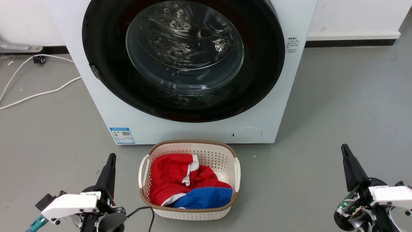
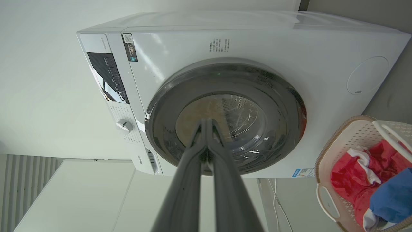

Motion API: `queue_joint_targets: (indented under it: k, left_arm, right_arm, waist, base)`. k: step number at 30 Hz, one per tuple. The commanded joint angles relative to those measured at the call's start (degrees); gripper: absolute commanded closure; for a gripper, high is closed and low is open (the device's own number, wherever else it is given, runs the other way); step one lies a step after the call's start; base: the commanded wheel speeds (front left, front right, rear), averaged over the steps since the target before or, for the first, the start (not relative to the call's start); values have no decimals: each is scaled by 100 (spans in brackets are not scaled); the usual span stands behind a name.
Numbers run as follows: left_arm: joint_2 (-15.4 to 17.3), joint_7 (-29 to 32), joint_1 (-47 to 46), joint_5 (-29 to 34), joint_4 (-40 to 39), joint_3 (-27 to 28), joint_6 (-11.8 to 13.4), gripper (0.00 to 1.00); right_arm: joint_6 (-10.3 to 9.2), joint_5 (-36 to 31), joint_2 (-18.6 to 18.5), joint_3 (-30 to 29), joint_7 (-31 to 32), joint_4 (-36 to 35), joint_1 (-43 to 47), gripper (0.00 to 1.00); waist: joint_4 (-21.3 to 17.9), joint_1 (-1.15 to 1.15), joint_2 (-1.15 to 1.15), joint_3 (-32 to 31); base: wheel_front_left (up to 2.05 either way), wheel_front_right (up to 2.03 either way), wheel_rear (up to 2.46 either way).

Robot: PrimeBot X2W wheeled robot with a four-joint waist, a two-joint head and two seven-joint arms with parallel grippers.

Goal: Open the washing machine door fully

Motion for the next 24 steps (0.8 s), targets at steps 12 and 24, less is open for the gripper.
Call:
queue_joint_targets:
  k: [12, 24]
  left_arm:
    - [-4, 5, -59, 30, -8, 21, -14, 100]
    - [-6, 1, -1, 7, 0, 7, 0, 0]
  right_arm:
    - [17, -45, 18, -11, 11, -9, -60, 100]
    - [0, -25, 7, -8, 2, 0, 0, 0]
  waist:
    - [0, 0, 0, 0]
    - [0, 0, 0, 0]
  base:
    - [0, 0, 0]
    - [0, 0, 0]
